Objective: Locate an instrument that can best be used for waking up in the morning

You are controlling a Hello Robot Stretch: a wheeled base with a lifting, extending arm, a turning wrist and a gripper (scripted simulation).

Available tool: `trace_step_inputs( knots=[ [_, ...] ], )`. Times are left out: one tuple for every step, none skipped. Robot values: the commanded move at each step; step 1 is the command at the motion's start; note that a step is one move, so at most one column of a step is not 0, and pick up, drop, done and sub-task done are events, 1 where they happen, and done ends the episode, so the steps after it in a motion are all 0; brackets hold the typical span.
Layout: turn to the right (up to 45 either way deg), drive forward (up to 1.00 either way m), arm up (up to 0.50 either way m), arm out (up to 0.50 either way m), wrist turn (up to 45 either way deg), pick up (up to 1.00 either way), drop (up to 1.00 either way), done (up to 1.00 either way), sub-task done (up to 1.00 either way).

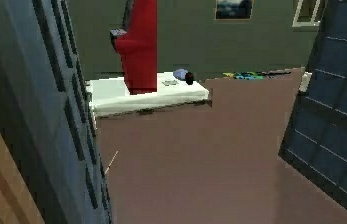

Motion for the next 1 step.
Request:
trace_step_inputs(
  knots=[
    [45.0, 0.0, 0.0, 0.0, 0.0, 0.0, 0.0, 0.0, 0.0]
  ],
)
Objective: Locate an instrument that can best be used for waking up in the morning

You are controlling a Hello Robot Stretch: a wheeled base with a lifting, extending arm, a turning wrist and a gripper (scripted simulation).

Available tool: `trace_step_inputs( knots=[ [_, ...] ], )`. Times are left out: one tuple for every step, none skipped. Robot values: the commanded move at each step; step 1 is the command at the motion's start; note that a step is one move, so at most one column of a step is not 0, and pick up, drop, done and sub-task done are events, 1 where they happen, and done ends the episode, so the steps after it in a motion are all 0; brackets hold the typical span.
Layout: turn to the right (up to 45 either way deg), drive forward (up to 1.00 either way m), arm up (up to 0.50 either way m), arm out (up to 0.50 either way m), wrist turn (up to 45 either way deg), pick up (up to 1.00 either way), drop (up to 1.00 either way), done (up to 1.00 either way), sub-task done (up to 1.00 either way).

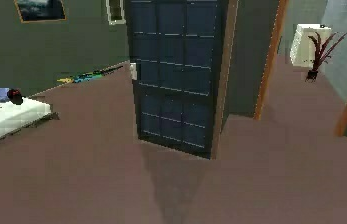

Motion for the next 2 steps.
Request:
trace_step_inputs(
  knots=[
    [45.0, 0.0, 0.0, 0.0, 0.0, 0.0, 0.0, 0.0, 0.0],
    [33.0, 0.0, 0.0, 0.0, 0.0, 0.0, 0.0, 0.0, 0.0]
  ],
)
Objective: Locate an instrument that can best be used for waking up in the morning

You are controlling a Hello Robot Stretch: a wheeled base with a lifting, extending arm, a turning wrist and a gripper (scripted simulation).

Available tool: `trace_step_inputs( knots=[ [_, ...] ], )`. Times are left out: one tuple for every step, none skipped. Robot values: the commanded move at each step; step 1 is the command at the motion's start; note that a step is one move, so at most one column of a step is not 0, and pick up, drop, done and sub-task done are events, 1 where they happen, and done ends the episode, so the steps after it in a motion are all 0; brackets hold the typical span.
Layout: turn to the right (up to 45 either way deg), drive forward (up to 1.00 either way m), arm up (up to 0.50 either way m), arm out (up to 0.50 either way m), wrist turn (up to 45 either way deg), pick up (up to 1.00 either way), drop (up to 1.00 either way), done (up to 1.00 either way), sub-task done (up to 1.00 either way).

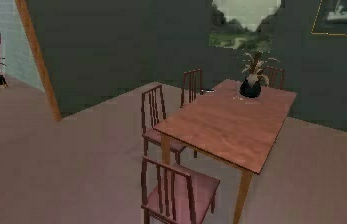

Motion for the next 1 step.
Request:
trace_step_inputs(
  knots=[
    [0.0, 0.05, 0.0, 0.0, 0.0, 0.0, 0.0, 0.0, 0.0]
  ],
)
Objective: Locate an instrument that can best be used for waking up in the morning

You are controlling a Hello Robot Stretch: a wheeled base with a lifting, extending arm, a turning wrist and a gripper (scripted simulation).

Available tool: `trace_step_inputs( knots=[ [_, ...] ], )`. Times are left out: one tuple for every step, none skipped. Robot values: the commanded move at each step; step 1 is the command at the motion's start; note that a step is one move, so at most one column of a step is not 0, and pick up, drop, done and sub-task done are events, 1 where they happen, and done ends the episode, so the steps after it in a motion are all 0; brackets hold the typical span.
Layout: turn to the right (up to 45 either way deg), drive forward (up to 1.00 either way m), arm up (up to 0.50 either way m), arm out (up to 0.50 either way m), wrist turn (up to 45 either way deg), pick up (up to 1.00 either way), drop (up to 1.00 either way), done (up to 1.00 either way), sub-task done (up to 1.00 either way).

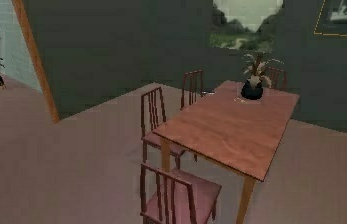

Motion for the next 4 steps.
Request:
trace_step_inputs(
  knots=[
    [-45.0, 0.0, 0.0, 0.0, 0.0, 0.0, 0.0, 0.0, 0.0],
    [-45.0, 0.0, 0.0, 0.0, 0.0, 0.0, 0.0, 0.0, 0.0],
    [0.0, 0.5, 0.0, 0.0, 0.0, 0.0, 0.0, 0.0, 0.0],
    [-36.0, 0.0, 0.0, 0.0, 0.0, 0.0, 0.0, 0.0, 0.0]
  ],
)
